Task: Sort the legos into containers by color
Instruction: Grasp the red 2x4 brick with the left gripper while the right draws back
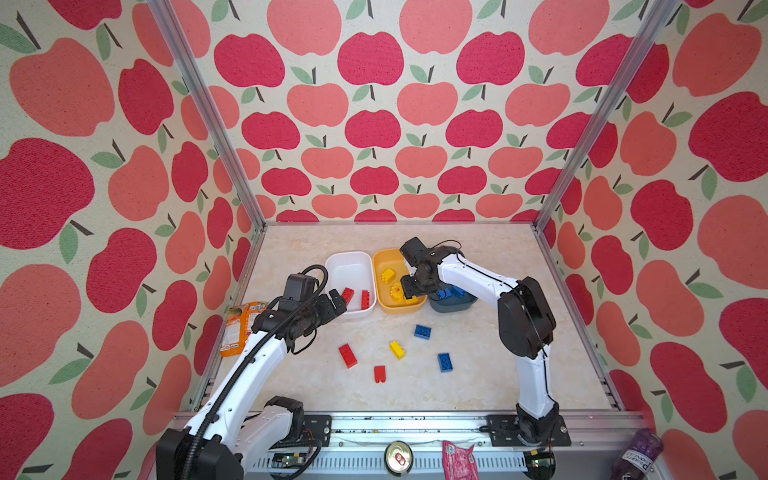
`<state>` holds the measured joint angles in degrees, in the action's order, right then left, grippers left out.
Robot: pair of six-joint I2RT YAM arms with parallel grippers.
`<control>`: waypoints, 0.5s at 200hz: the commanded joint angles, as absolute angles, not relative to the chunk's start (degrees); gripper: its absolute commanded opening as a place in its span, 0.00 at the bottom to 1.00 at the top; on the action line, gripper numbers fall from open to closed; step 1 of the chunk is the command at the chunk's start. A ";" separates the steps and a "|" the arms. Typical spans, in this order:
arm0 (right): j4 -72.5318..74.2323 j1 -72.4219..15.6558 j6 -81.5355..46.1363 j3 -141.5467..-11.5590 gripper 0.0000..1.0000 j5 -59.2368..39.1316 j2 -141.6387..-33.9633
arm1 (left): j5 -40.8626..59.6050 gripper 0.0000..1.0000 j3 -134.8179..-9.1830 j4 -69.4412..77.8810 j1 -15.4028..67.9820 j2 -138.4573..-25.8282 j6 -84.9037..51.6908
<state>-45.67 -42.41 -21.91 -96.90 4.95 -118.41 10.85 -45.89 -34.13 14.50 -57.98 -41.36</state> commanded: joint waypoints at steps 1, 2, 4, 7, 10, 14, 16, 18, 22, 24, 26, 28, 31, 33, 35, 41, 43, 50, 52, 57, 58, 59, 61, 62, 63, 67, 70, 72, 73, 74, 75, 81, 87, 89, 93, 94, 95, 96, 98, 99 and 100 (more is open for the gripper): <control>-47.94 -42.54 -21.34 -97.63 0.60 5.71 -114.83 | 8.71 0.99 -45.59 -36.83 15.66 -58.46 -43.03; -47.96 -42.54 -21.35 -97.59 0.60 5.71 -114.72 | 8.62 0.99 -45.65 -36.91 15.74 -58.54 -43.09; -48.03 -42.54 -21.35 -97.57 0.60 5.71 -114.53 | 8.57 0.99 -45.69 -37.13 15.95 -58.65 -43.18; -48.11 -42.54 -21.47 -97.43 0.60 5.70 -114.19 | 8.34 0.99 -45.78 -37.41 16.22 -58.77 -43.36; -48.22 -42.54 -21.47 -97.27 0.60 5.70 -113.82 | 8.16 0.99 -45.86 -37.70 16.41 -58.98 -43.55; -48.35 -42.54 -21.53 -97.17 0.60 5.63 -113.33 | 7.89 1.00 -45.95 -38.06 16.79 -59.13 -43.80; -48.41 -42.54 -21.58 -96.96 0.60 5.69 -113.10 | 7.73 1.00 -45.96 -38.23 17.01 -59.32 -43.95; -48.42 -42.54 -21.63 -96.79 0.60 5.66 -112.80 | 7.56 1.00 -46.01 -38.45 17.11 -59.43 -44.12; -48.54 -42.54 -21.64 -96.43 0.60 5.76 -112.21 | 7.24 1.00 -46.12 -38.89 17.57 -59.70 -44.47; -48.59 -42.54 -21.74 -96.24 0.60 5.79 -112.05 | 7.04 1.00 -46.14 -39.10 17.75 -59.81 -44.65; -48.64 -42.54 -21.74 -96.13 0.60 5.79 -111.59 | 6.81 1.00 -46.18 -39.31 18.00 -59.91 -44.85; -48.66 -42.54 -21.78 -95.91 0.60 5.73 -111.43 | 6.67 1.00 -46.22 -39.53 18.19 -60.04 -45.07; -48.69 -42.54 -21.84 -95.54 0.60 5.80 -111.00 | 6.49 1.00 -46.23 -39.77 18.53 -60.24 -45.35; -48.76 -42.54 -21.92 -95.34 0.60 5.80 -110.65 | 6.35 1.00 -46.23 -39.91 18.72 -60.41 -45.48; -48.77 -42.54 -21.98 -95.03 0.60 5.80 -110.28 | 6.29 0.99 -46.23 -40.08 18.90 -60.61 -45.74; -48.86 -42.54 -22.10 -94.18 0.61 5.80 -109.25 | 5.97 0.99 -46.23 -40.48 19.51 -61.00 -46.38; -48.89 -42.54 -22.14 -93.86 0.61 5.80 -108.90 | 5.80 0.98 -46.23 -40.62 19.71 -61.17 -46.64; -49.09 -42.54 -22.37 -92.86 0.63 5.70 -107.58 | 5.51 0.98 -46.15 -41.03 20.39 -61.87 -47.49; -49.12 -42.47 -22.45 -92.56 0.63 5.71 -107.23 | 5.46 0.97 -46.15 -41.15 20.61 -62.01 -47.71; -49.18 -42.47 -22.65 -91.63 0.64 5.58 -106.23 | 5.31 0.96 -46.14 -41.44 21.00 -62.05 -48.24; -49.20 -42.46 -22.71 -91.47 0.64 5.56 -106.02 | 5.29 0.96 -46.14 -41.50 21.09 -62.67 -48.33; -49.21 -42.46 -22.73 -91.35 0.64 5.59 -105.83 | 5.28 0.96 -46.14 -41.58 21.18 -63.11 -48.47; -49.24 -42.45 -22.78 -91.00 0.65 5.55 -105.41 | 5.28 0.96 -46.14 -41.68 21.36 -63.61 -48.66; -49.23 -42.45 -22.81 -90.76 0.65 5.50 -105.22 | 5.27 0.95 -46.19 -41.76 21.45 -63.80 -48.76; -49.22 -42.45 -22.83 -90.56 0.66 5.47 -104.99 | 5.23 0.95 -46.21 -41.84 21.53 -63.89 -48.90; -49.31 -42.41 -23.00 -89.95 0.67 5.37 -104.25 | 5.19 0.94 -46.23 -42.18 21.88 -64.66 -49.36; -49.31 -42.37 -23.14 -89.39 0.68 5.32 -103.65 | 5.19 0.94 -46.31 -42.38 22.15 -65.12 -49.72; -49.31 -42.36 -23.23 -89.01 0.68 5.26 -103.28 | 5.19 0.93 -46.32 -42.54 22.32 -65.41 -49.87; -49.35 -42.32 -23.26 -88.85 0.68 5.27 -103.05 | 5.19 0.93 -46.32 -42.59 22.41 -65.58 -49.98; -49.37 -42.30 -23.32 -88.63 0.69 5.27 -102.86 | 5.19 0.93 -46.32 -42.65 22.50 -65.70 -50.13; -49.38 -42.29 -23.35 -88.48 0.69 5.23 -102.62 | 5.23 0.93 -46.32 -42.68 22.59 -65.85 -50.25; -49.48 -42.15 -23.53 -87.41 0.70 5.10 -101.48 | 5.19 0.91 -46.32 -42.88 23.19 -66.79 -50.93; -49.69 -41.95 -23.78 -86.35 0.72 4.88 -100.34 | 5.19 0.90 -46.25 -42.98 23.86 -67.70 -51.59; -49.73 -41.93 -23.85 -86.03 0.72 4.91 -99.90 | 5.19 0.90 -46.24 -42.98 24.07 -67.95 -51.83; -49.82 -41.78 -23.97 -85.40 0.73 4.69 -99.16 | 5.21 0.89 -46.10 -42.90 24.50 -68.44 -52.33; -49.87 -41.76 -23.98 -85.24 0.73 4.72 -98.97 | 5.24 0.89 -46.08 -42.90 24.60 -68.59 -52.40; -49.94 -41.71 -24.03 -85.07 0.73 4.69 -98.79 | 5.26 0.89 -46.07 -42.89 24.74 -68.70 -52.52; -49.93 -41.69 -24.06 -84.85 0.74 4.67 -98.66 | 5.27 0.89 -46.02 -42.85 24.85 -68.85 -52.63; -49.99 -41.60 -24.08 -84.60 0.74 4.62 -98.27 | 5.27 0.88 -45.98 -42.81 25.04 -69.11 -52.84; -50.00 -41.54 -24.08 -84.49 0.74 4.59 -98.09 | 5.27 0.88 -45.97 -42.76 25.13 -69.23 -52.96; -50.05 -41.51 -24.08 -84.34 0.74 4.58 -97.91 | 5.27 0.88 -45.93 -42.74 25.27 -69.38 -53.07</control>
<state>-47.37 -42.28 -22.81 -87.81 5.04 -101.69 6.63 -45.89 -39.88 23.27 -66.92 -49.10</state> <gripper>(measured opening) 0.728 0.894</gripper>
